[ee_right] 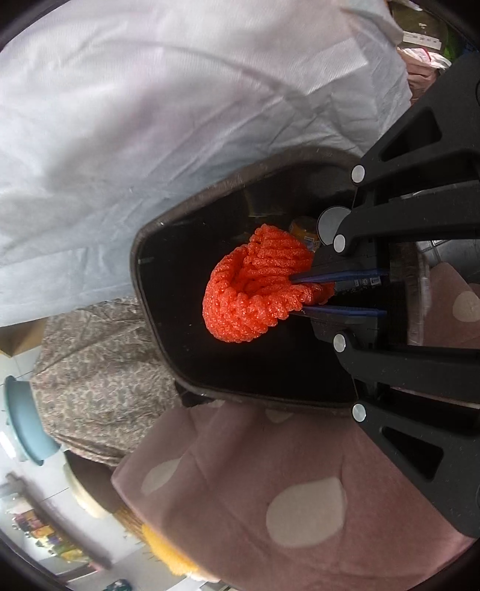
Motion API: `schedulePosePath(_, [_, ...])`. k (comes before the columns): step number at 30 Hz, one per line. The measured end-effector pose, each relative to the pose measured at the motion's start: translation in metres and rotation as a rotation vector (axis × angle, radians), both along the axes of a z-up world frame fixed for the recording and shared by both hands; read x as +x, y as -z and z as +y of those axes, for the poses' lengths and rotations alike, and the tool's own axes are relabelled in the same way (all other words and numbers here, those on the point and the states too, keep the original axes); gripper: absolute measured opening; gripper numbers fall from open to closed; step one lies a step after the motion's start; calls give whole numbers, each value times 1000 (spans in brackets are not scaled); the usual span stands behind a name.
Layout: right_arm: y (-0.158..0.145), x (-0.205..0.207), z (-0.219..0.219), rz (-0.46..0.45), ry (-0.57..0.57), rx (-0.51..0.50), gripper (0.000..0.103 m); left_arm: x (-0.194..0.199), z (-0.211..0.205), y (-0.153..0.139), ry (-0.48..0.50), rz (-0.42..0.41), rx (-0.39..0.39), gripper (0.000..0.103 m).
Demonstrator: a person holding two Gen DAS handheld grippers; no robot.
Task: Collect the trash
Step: 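Carry the purple bag and red mesh net over the black bin and release both, then move both tools back to the table toward the yellow mesh net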
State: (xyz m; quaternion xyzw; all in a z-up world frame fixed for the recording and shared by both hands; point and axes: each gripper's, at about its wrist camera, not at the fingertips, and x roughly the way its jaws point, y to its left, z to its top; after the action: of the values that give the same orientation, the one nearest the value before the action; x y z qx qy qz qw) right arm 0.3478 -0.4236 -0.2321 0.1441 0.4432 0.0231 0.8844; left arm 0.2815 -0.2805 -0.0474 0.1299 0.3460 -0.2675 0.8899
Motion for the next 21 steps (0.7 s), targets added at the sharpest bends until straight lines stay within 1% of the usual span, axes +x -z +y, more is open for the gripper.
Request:
schedulePosePath(5, [6,12,4,16,4,-23,13,-2,10,-2,-11,3,-6,82])
schedulePosePath(8, [9,19,5,27,10,-38,16,-2,15,-1,-16,5,-8,83])
schedulePosePath(9, [11,19,6,33,13,-38,24,-3,17,-1,-17,6,-10,83])
schedulePosePath(10, [11,21,6,33,16,-40,40,-3,17,-1,-19,6,-11,83])
schedulePosePath(11, [11,21,7,28,20,-47,49,-3,19,-1,-20,6,-11,83])
schedulePosePath(12, [10,19,9,18,32,-65,65,-3,20,-1,-21,6,-10,83])
schedulePosePath(13, [9,17,10,9,37,-75,67,-4,21,-1,-22,7,-8,83])
schedulePosePath(17, [4,11,12,-1,45,-65,67,-6,27,-1,-26,3,-8,84])
schedulePosePath(21, [-7,-2,15,-20,47,-66,68,-9,35,-4,-31,-2,-12,85])
